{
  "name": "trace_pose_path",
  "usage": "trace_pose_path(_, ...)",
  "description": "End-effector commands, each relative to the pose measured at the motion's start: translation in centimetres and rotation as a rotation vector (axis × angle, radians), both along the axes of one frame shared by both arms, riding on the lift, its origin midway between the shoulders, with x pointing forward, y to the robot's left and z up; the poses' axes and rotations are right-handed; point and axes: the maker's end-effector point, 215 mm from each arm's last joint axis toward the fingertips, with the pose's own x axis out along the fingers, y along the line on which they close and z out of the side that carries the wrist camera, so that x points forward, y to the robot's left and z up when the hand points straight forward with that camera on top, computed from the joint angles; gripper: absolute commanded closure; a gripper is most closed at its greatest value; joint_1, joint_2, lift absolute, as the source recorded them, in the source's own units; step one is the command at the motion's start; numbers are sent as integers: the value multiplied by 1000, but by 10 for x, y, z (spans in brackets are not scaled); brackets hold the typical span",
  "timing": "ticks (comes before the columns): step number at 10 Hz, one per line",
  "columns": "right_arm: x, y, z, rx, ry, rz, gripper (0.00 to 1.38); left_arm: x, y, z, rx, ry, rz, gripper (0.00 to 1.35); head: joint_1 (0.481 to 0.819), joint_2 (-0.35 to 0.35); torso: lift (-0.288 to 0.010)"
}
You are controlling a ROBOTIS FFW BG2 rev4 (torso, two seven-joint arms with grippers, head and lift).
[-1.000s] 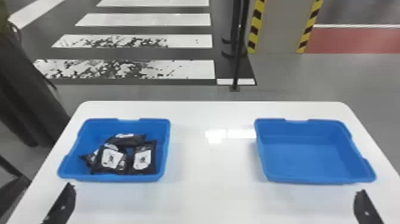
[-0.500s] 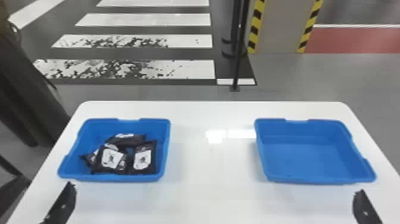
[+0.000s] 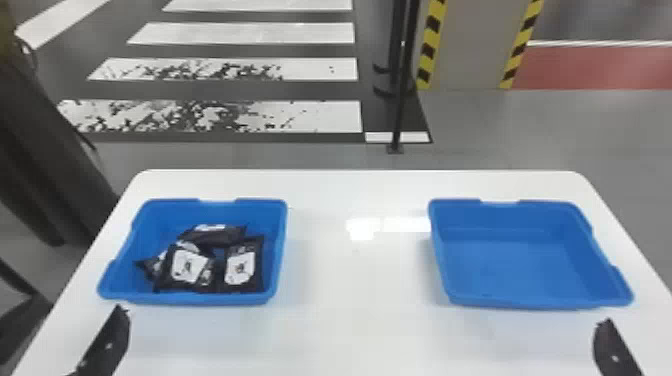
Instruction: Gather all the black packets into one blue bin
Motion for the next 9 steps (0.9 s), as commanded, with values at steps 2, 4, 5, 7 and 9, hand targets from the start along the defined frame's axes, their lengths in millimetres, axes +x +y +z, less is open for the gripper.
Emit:
trace_pose_path(2, 0, 0, 0, 1, 2, -1, 233, 0, 0, 0, 0, 1, 0, 219, 695, 25, -110)
trace_pose_path(4, 0, 0, -1, 2, 5, -1, 233, 0, 0, -1, -1, 3, 0, 219, 695, 25, -110)
trace_pose_path(5, 0, 0, -1, 2, 5, -1, 233, 0, 0, -1, -1, 3, 0, 219, 695, 25, -110)
trace_pose_path(7, 0, 0, -1, 4, 4, -1, 233, 0, 0, -2, -1, 5, 0, 219, 695, 25, -110)
trace_pose_path(9, 0, 0, -2, 6, 6, -2, 233, 0, 1, -4, -3, 10, 2, 219, 695, 25, -110)
